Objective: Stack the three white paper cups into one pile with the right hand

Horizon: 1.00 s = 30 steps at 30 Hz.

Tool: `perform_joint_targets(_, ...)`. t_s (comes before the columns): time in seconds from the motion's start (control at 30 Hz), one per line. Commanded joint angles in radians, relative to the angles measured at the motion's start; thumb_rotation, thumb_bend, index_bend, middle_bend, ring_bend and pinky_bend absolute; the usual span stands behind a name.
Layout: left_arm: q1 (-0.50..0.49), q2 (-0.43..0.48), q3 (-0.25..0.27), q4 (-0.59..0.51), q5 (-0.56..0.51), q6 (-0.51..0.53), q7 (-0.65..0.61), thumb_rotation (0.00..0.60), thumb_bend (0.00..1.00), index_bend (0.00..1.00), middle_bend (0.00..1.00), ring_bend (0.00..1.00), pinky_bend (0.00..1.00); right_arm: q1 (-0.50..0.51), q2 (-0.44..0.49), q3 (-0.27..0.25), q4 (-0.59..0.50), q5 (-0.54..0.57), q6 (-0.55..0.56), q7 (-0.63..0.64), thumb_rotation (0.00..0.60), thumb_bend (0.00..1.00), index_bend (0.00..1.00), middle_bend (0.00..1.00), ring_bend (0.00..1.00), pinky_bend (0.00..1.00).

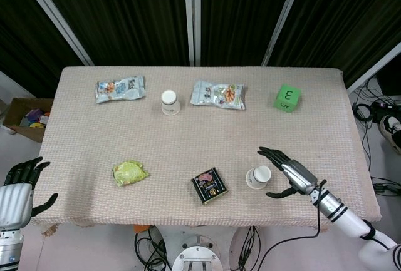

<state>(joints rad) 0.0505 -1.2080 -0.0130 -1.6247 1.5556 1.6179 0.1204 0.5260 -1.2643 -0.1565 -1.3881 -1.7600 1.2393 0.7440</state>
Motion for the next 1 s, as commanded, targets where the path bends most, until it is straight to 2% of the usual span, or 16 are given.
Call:
perform_joint_targets(0.03,-0.001,-0.003,0.000,0.007,0.002,0.001,-0.007,0.600,0.19,0.22,0.15,0.13,0.15,0.042,0.151,0.037,-0.169,0.013,-0.006,-0.050,0.600,0.06,0.00,0.00,0.00,0.00)
perform_joint_targets(0.17,-0.004,-0.008,0.000,0.018,0.007,0.001,-0.017,0.600,0.19,0.22,0.15,0.13,0.15,0.119,0.211,0.102,-0.263,0.055,-0.084,-0.030,0.600,0.07,0.00,0.04,0.00,0.00)
perform_joint_targets(0.27,-0.007,-0.005,0.000,0.023,0.013,0.000,-0.017,0.600,0.19,0.22,0.15,0.13,0.15,0.196,0.216,0.168,-0.289,0.125,-0.192,-0.069,0.600,0.09,0.00,0.07,0.00,0.00)
perform_joint_targets(0.43,-0.010,0.000,-0.003,0.022,0.009,-0.002,-0.019,0.600,0.19,0.22,0.15,0.13,0.15,0.340,0.139,0.300,-0.281,0.338,-0.407,-0.250,0.600,0.10,0.00,0.09,0.00,0.00)
perform_joint_targets(0.5,-0.010,0.000,-0.002,0.022,0.008,-0.004,-0.021,0.600,0.19,0.22,0.15,0.13,0.15,0.402,0.096,0.336,-0.256,0.419,-0.489,-0.323,0.600,0.10,0.00,0.09,0.00,0.00)
perform_joint_targets(0.63,-0.009,0.003,0.002,0.023,0.006,-0.007,-0.022,0.600,0.19,0.22,0.15,0.13,0.15,0.548,-0.027,0.394,-0.146,0.619,-0.634,-0.499,0.600,0.10,0.00,0.10,0.00,0.00)
perform_joint_targets(0.73,-0.007,0.008,0.002,0.021,-0.001,-0.007,-0.027,0.600,0.19,0.22,0.15,0.13,0.15,0.656,-0.123,0.408,-0.035,0.765,-0.690,-0.626,0.600,0.10,0.00,0.10,0.00,0.00)
perform_joint_targets(0.87,-0.003,0.012,0.005,0.020,-0.007,-0.009,-0.035,0.600,0.19,0.22,0.15,0.13,0.15,0.797,-0.251,0.405,0.131,0.954,-0.728,-0.767,0.600,0.10,0.00,0.10,0.00,0.00)
perform_joint_targets(1.0,0.007,0.014,0.010,0.021,-0.021,-0.009,-0.048,0.600,0.19,0.22,0.15,0.13,0.14,0.928,-0.366,0.378,0.308,1.119,-0.751,-0.895,0.600,0.10,0.00,0.11,0.00,0.00)
